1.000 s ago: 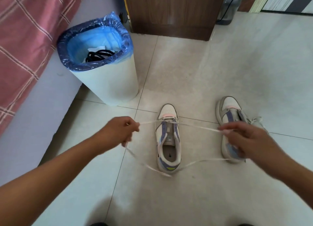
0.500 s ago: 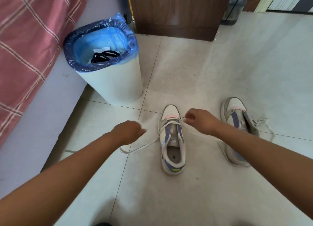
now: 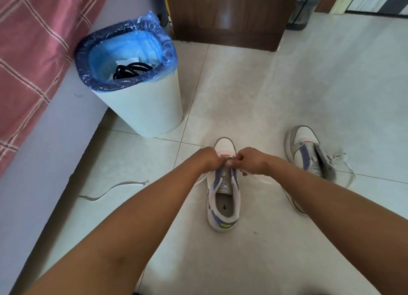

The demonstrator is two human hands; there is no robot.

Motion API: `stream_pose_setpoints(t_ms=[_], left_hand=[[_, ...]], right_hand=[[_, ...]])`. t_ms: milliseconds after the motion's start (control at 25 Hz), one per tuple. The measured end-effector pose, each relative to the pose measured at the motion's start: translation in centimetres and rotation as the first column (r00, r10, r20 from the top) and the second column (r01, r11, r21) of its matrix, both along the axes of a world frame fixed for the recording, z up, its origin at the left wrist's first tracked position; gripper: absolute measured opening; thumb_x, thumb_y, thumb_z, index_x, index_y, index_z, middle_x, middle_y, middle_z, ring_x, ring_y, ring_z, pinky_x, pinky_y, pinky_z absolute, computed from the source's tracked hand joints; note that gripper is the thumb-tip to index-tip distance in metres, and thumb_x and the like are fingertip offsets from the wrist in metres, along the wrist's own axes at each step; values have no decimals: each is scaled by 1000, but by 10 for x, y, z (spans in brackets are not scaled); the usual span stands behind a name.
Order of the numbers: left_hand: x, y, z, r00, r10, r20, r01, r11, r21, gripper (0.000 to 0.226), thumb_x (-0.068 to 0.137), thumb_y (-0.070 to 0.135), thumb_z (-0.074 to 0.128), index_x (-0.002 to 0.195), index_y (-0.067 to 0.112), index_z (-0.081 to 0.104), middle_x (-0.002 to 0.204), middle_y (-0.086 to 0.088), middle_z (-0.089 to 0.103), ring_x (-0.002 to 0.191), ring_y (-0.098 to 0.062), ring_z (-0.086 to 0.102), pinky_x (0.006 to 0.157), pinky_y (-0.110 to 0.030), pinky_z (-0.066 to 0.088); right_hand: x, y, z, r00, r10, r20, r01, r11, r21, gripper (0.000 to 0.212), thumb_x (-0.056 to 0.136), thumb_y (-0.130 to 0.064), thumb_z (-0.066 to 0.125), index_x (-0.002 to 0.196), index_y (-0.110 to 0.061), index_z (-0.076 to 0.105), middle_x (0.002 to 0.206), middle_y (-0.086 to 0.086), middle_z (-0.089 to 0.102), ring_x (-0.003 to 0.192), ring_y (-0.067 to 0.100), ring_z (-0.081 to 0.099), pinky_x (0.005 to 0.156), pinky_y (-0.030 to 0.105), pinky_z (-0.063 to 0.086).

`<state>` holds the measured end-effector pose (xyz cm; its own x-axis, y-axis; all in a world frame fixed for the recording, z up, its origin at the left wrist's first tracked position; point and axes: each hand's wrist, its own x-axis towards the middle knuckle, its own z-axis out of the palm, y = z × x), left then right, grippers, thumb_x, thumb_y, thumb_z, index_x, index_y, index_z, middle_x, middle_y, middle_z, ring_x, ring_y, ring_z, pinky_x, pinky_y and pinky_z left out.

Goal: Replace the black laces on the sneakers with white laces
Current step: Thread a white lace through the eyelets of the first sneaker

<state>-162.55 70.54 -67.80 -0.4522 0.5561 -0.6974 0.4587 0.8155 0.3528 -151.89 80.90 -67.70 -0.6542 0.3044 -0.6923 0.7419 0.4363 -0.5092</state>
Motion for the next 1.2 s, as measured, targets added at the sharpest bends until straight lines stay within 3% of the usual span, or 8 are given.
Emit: stream_pose_setpoints(t_ms=[200,280,400,480,640,760,960,1200], left_hand=[[2,-8,-1,986,-157,49,153,984,88,34,94,38,52,89,5,60,76,-4,49,77,-20,46,56,-24,32],[-3,-13,-2,989,-114,97,91,972,218,26,95,28,52,73,14,51,74,0,52,72,-16,48,58,-23,33],[-8,-23,-1,970,3,242,-83,944,319,26,95,21,52,70,16,47,67,0,59,60,-12,54,59,-22,39],[-7,-26,-2,956,34,290,-123,948,293,23,96,21,52,74,13,49,64,-2,58,53,-13,53,56,-22,42],[-17,-30,5,970,-51,237,9,985,172,24,94,25,56,83,6,66,62,-2,56,53,-12,52,56,-19,40],[-32,-38,17,961,-18,278,-30,985,169,25,93,28,57,81,11,70,64,0,59,57,-10,56,61,-23,40],[-49,-54,52,892,114,437,-247,933,261,26,94,29,56,86,8,69,64,2,62,65,-12,62,81,-31,53],[-69,-66,123,851,150,504,-396,813,427,24,92,27,55,80,9,65,59,0,56,65,-17,60,79,-31,54]], right_hand=[[5,8,1,997,76,17,-75,996,-49,33,93,-32,56,68,-12,51,70,6,53,61,16,44,57,22,38],[11,10,-2,998,29,-55,-33,997,-67,31,97,-26,51,70,-11,52,73,7,58,64,16,49,59,23,39],[20,13,-7,978,-176,-114,152,969,-192,29,97,-21,51,70,-11,47,68,7,53,57,17,49,56,24,43],[23,12,-8,966,-238,-107,209,951,-226,28,96,-21,54,71,-10,46,66,6,48,55,15,43,54,24,44],[30,15,-1,974,-222,-37,204,943,-264,23,92,-22,60,77,-4,57,62,5,45,50,13,37,47,23,39],[42,24,9,969,-245,-28,223,918,-327,23,92,-23,60,82,-3,67,60,3,45,50,12,38,49,22,39],[58,37,31,881,-469,-69,372,775,-511,24,93,-25,56,81,-6,64,60,1,51,51,11,47,59,25,45],[82,59,105,704,-675,-220,401,634,-661,22,79,-27,60,71,-7,62,63,7,52,58,17,51,58,26,52]])
